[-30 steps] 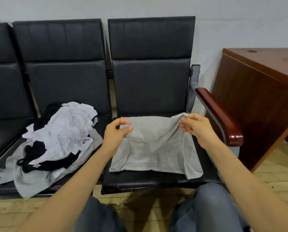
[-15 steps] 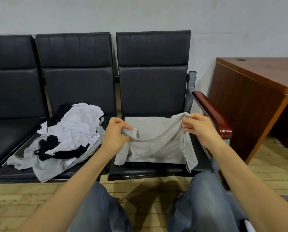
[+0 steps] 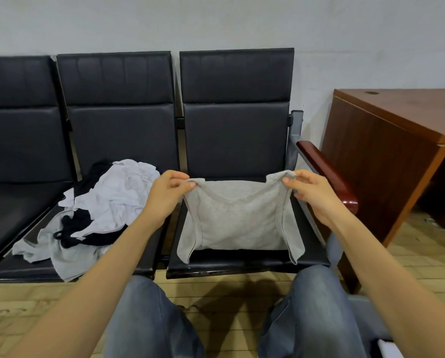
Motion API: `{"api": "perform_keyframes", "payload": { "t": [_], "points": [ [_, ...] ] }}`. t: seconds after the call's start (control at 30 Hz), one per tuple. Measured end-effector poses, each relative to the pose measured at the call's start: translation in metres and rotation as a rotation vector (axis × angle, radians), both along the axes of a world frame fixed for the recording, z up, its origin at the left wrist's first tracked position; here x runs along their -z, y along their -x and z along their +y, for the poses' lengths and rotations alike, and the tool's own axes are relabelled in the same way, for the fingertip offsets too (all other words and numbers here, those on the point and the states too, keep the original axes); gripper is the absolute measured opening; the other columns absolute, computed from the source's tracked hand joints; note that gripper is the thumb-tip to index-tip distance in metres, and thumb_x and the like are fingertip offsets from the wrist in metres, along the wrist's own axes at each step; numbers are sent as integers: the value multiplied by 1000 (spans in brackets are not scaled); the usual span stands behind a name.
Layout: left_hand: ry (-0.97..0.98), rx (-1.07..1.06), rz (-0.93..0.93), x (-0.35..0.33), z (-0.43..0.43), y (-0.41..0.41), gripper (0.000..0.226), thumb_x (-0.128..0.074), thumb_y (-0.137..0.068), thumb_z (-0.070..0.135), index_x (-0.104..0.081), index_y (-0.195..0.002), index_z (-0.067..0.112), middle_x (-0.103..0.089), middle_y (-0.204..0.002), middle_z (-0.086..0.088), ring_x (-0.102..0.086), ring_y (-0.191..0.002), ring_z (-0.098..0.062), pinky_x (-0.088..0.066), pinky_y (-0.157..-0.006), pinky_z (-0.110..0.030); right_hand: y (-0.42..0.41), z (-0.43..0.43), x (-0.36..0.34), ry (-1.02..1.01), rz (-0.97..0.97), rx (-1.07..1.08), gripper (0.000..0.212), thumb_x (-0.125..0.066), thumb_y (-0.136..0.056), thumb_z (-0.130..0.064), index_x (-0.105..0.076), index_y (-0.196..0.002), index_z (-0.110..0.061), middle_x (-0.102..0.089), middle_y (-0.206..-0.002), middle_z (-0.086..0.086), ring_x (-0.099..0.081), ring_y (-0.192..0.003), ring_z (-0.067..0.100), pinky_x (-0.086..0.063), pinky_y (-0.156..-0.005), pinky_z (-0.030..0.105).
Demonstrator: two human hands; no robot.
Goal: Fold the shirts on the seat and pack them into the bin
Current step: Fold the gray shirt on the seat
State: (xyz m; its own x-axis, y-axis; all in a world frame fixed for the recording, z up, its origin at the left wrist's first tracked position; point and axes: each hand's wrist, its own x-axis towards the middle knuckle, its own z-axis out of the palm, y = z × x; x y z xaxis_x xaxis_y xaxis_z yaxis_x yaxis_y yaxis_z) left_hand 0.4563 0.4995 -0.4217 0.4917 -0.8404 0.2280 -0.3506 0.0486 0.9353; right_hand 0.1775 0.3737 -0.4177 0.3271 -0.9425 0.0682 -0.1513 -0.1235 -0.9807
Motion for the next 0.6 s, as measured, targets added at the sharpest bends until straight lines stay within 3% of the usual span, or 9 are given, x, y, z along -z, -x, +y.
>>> {"api": "perform_keyframes", "payload": {
  "t": [0.1,0.17,0.23,0.3,0.43,0.53,0.6],
  "points": [
    [5,-5,-203,-4,-29,-12,3,-67,-87,16,-69,-89,15,-66,-90,3,-58,-83,-1,-42,-68,-6,-11,-24,-3,50,59,56,14,-63,-91,-25,-68,-102,-17,-66,-98,-4,-58,-90,8,-42,-73,20],
    [25,-40,-384,-2,-55,-25,3,-69,-85,17,-72,-84,15,-67,-89,2,-56,-80,-3,-44,-72,-12,-19,-44,-3,96,92,86,16,-62,-92,-25,-68,-103,-16,-66,-95,-5,-58,-88,5,-40,-68,16],
    [10,-107,-483,5,-84,-40,8,-71,-83,22,-75,-87,16,-64,-96,3,-54,-97,-11,-44,-86,-26,-28,-65,0,134,115,103,13,-62,-91,-24,-68,-101,-17,-66,-92,-6,-58,-87,4,-39,-67,14],
    [-44,-188,-533,12,-112,-53,11,-70,-84,27,-75,-91,19,-58,-109,2,-42,-116,-20,-32,-93,-28,-38,-88,4,145,127,112,10,-62,-91,-23,-67,-98,-18,-65,-90,-8,-58,-86,4,-39,-67,13],
    [-93,-177,-545,28,-175,-81,10,-68,-85,29,-74,-90,23,-62,-108,0,-42,-119,-24,-35,-97,-37,-61,-143,14,119,147,115,8,-61,-92,-22,-65,-99,-20,-63,-91,-10,-57,-88,6,-43,-79,20],
    [-121,-150,-468,46,-223,-97,10,-65,-88,26,-72,-92,20,-65,-102,-1,-55,-105,-21,-47,-92,-41,-80,-193,33,78,159,123,2,-63,-91,-24,-65,-91,-24,-65,-91,-8,-59,-91,11,-46,-87,29],
    [-179,-134,-360,68,-252,-101,10,-62,-90,23,-68,-95,17,-65,-101,-1,-58,-97,-18,-48,-86,-35,-93,-223,55,33,174,128,7,-64,-90,-24,-63,-84,-26,-64,-86,-7,-60,-88,12,-48,-87,32]
  ]
}}
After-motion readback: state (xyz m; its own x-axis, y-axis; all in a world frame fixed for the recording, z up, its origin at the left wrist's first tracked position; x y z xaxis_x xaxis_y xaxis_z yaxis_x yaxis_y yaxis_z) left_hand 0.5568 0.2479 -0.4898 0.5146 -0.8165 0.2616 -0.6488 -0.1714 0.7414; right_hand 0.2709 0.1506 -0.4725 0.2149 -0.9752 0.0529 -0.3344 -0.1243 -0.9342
